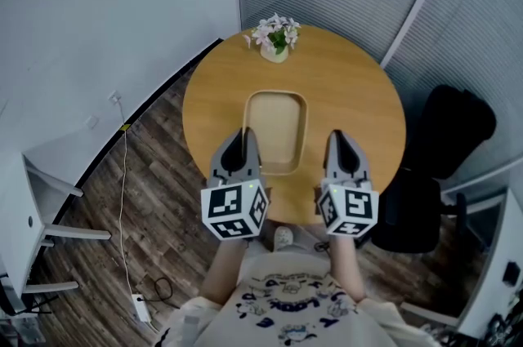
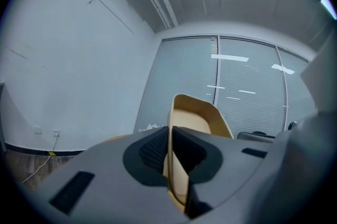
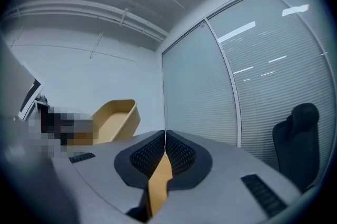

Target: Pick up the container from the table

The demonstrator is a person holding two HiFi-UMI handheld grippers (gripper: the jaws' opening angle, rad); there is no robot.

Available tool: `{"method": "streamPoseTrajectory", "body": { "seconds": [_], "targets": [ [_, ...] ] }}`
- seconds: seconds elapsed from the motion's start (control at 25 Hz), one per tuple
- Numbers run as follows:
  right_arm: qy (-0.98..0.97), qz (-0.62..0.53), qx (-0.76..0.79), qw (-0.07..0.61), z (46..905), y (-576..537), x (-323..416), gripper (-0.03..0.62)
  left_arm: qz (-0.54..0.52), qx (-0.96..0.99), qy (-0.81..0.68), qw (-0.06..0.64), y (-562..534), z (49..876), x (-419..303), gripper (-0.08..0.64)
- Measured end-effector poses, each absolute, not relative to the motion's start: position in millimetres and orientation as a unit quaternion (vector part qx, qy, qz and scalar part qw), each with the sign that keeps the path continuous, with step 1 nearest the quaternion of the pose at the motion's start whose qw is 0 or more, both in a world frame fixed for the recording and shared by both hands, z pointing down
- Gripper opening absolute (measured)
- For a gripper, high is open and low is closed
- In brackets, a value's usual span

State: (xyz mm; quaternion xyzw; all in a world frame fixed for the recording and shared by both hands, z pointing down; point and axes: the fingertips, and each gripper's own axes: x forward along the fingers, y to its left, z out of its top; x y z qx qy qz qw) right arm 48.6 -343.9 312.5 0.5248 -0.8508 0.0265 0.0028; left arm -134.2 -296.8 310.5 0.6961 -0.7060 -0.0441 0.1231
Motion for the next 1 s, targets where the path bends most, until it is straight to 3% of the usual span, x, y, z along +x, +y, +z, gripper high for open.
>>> {"method": "streamPoseTrajectory", "body": {
  "seconds": [1.0],
  "targets": [
    [-0.850, 0.029, 0.527, 0.009, 315.8, -350.4, 56.2, 0.009, -0.047, 0.699, -0.702, 0.126, -302.3, 311.1, -125.5, 0.020]
  ]
}}
